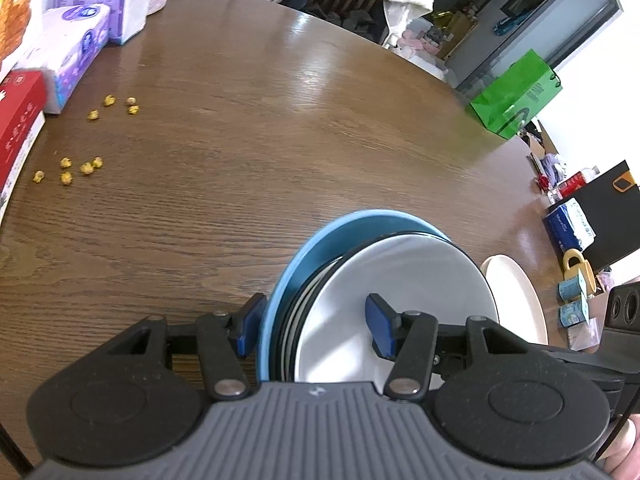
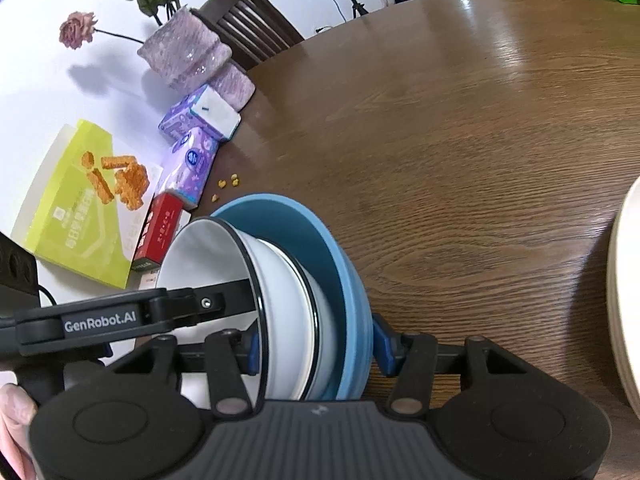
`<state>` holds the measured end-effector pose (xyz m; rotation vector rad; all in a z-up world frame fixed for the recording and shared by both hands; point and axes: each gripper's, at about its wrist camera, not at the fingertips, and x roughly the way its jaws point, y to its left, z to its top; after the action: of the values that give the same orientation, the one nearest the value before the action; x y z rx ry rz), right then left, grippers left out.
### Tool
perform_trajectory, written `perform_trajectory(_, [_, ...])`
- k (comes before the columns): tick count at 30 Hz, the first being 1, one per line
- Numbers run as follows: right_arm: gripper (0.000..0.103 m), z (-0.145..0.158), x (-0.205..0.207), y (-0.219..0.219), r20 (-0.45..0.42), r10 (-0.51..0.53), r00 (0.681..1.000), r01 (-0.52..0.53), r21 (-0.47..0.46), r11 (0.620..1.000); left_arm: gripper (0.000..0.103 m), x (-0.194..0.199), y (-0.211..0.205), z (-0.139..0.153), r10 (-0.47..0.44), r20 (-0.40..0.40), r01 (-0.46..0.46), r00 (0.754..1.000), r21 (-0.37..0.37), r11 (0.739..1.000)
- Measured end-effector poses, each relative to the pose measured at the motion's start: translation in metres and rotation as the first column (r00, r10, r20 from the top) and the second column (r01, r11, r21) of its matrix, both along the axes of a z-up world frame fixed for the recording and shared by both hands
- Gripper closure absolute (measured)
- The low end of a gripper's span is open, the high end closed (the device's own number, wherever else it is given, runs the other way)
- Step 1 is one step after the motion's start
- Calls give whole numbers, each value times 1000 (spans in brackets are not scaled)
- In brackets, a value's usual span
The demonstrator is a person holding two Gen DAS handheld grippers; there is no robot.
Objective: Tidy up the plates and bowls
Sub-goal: 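Lift the bowl stack with both grippers and carry it toward the cream plates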
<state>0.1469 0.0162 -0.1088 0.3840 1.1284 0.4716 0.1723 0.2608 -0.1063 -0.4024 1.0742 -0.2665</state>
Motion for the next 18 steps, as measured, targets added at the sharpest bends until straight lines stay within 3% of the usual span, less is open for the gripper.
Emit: perform_trajectory(18, [56, 12, -8, -43, 35, -61, 998, 61, -6, 998, 48, 2, -36, 12, -41, 30, 41, 999, 5, 999])
